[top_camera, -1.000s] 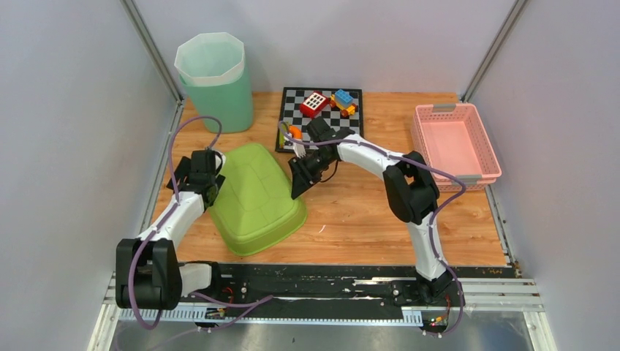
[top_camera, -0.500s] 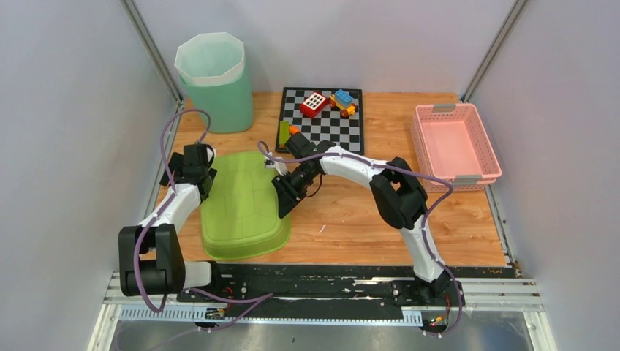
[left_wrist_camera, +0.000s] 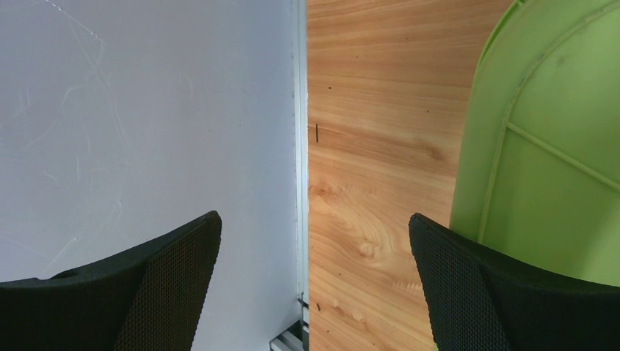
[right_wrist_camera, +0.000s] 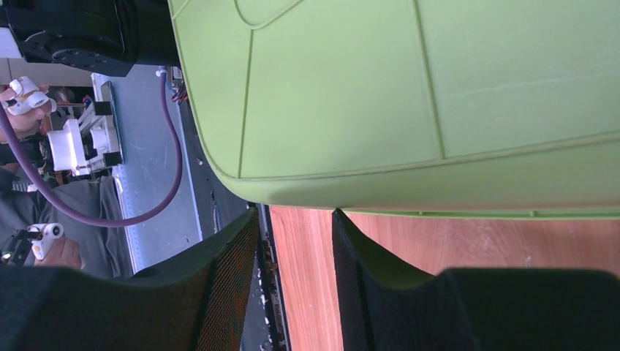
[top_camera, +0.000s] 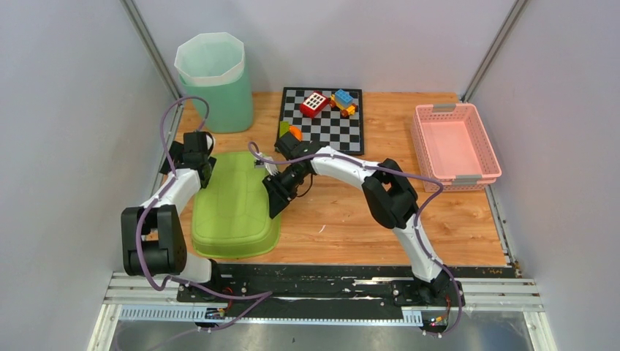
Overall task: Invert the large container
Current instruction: Move the container to the center of the board.
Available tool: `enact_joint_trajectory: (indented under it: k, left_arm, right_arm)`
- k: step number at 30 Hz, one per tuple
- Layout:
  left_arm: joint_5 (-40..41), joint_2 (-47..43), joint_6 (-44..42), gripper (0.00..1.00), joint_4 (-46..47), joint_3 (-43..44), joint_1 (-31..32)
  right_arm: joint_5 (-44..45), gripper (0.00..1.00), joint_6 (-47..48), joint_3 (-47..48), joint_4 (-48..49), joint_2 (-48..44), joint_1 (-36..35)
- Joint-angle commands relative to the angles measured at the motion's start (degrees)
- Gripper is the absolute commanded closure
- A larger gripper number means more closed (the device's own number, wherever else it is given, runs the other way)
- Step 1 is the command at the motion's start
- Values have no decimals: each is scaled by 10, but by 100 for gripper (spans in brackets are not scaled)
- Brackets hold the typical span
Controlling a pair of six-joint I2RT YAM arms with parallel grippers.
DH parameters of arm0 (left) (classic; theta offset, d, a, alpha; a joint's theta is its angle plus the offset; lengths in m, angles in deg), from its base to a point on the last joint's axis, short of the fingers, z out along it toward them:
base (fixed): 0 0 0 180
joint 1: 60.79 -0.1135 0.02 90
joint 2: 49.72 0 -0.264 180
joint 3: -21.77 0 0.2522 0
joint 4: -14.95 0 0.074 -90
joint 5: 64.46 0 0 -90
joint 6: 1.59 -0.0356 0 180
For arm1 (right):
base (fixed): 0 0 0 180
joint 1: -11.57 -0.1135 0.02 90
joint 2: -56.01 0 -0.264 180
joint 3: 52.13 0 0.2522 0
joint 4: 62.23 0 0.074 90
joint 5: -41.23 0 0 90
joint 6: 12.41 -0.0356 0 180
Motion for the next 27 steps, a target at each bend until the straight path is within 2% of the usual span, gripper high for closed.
enact_joint_trajectory:
  k: [1,11,17,20,23,27]
  left_arm:
    - [-13,23,16,0,-5,11,-2]
    - [-10,25,31,0,-15,35,-25]
    - [-17,-41,27,0,-36,34,-36]
    - [-55,-98,35,0,-75,47,-37]
    - [-142,-161,42,0,-121,65,-36]
    - [-246,-234,39,0,-176,83,-11]
  right_arm:
    - [-3,55,-4,39,7,26,-12]
    - [8,55,-21,96,3,47,-19]
    - [15,54,16,51,-12,-39,8]
    - [20,53,33,5,-13,-105,36]
    - [26,50,63,-45,-17,-177,68]
    - [40,37,115,-108,-36,-278,109]
